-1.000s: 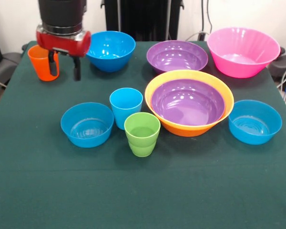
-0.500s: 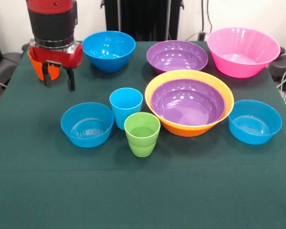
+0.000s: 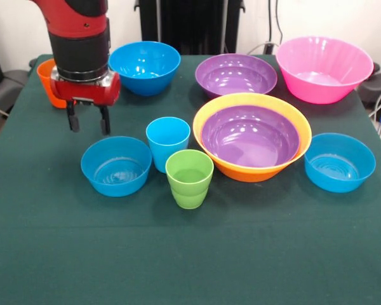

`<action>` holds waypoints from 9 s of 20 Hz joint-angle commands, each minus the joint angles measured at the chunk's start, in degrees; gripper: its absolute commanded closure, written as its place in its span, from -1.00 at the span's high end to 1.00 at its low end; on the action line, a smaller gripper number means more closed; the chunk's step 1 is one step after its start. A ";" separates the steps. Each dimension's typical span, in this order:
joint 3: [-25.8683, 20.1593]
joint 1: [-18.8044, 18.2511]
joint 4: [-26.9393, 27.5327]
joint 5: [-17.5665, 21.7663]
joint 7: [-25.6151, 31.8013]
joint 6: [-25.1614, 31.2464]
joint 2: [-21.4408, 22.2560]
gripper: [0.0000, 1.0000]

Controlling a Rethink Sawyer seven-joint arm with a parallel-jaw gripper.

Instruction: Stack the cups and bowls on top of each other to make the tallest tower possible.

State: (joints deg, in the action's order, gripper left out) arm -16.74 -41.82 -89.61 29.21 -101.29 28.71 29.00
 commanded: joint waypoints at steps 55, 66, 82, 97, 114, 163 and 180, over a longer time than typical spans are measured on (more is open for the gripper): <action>-6.79 2.71 5.79 13.93 11.35 4.77 -3.28 -1.00; -6.10 3.25 4.46 13.29 9.95 5.34 -0.94 -1.00; -6.49 4.00 5.75 13.33 10.96 6.68 -3.41 -1.00; -8.11 0.20 6.57 14.38 19.93 11.80 -1.40 -1.00; -11.65 -5.08 7.93 16.86 28.11 13.87 -2.71 -1.00; -13.80 -0.41 7.13 11.81 28.79 22.69 0.34 1.00; -20.56 -1.83 0.75 12.25 35.48 22.89 1.36 1.00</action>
State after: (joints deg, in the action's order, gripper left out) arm -31.67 -44.39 -83.34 40.80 -87.57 47.36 32.17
